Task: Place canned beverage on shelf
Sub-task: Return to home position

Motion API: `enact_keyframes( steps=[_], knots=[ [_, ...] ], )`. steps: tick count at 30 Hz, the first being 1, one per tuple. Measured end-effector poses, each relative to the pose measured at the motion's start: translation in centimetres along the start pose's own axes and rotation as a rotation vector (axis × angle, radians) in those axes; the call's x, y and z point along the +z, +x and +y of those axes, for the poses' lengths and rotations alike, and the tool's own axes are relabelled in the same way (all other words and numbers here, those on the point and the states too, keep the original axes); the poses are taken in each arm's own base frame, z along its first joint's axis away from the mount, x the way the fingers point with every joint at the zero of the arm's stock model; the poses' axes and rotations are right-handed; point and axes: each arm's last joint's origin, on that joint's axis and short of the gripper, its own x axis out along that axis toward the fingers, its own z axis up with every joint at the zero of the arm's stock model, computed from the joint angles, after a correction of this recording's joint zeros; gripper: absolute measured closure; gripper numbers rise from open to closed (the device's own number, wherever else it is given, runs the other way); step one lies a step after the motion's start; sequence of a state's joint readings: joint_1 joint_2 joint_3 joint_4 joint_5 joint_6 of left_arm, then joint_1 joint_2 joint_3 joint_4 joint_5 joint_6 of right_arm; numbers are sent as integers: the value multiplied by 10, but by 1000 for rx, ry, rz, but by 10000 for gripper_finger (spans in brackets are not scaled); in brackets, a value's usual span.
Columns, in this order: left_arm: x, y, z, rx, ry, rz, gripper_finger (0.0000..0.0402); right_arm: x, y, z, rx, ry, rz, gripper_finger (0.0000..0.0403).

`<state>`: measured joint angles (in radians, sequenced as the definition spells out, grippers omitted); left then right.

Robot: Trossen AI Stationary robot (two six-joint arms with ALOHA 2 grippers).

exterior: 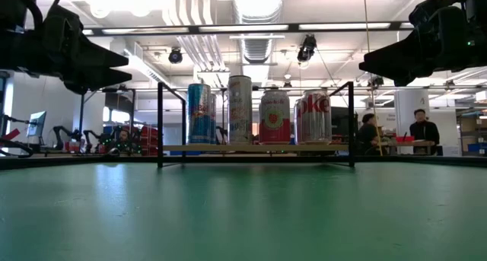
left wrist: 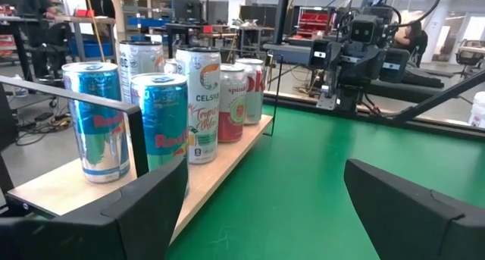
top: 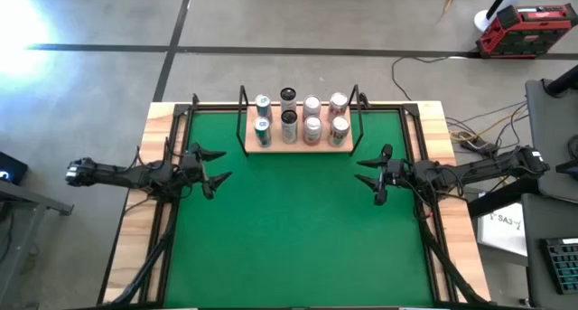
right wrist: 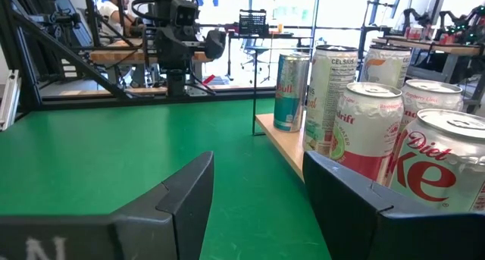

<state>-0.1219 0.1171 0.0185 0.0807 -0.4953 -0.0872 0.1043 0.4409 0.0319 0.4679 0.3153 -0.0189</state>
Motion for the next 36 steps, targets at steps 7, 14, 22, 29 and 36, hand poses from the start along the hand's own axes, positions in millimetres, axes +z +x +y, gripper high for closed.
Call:
enact_keyframes(
  steps=[7, 14, 22, 29, 36],
  knots=[
    [-1, 1, 0, 1, 6, 12, 61, 0, 0, 0, 0, 0, 0, 209],
    [-2, 2, -1, 2, 13, 24, 61, 5, -4, -2, -3, 13, -40, 209],
    [-3, 3, -1, 2, 20, 38, 61, 23, -25, -14, -50, 70, -228, 209],
    [-4, 3, -1, 3, 24, 46, 61, 33, -38, -22, -100, 102, -364, 209],
    [-4, 3, -1, 4, 27, 50, 61, 33, -38, -28, -170, 90, -365, 209]
  ],
)
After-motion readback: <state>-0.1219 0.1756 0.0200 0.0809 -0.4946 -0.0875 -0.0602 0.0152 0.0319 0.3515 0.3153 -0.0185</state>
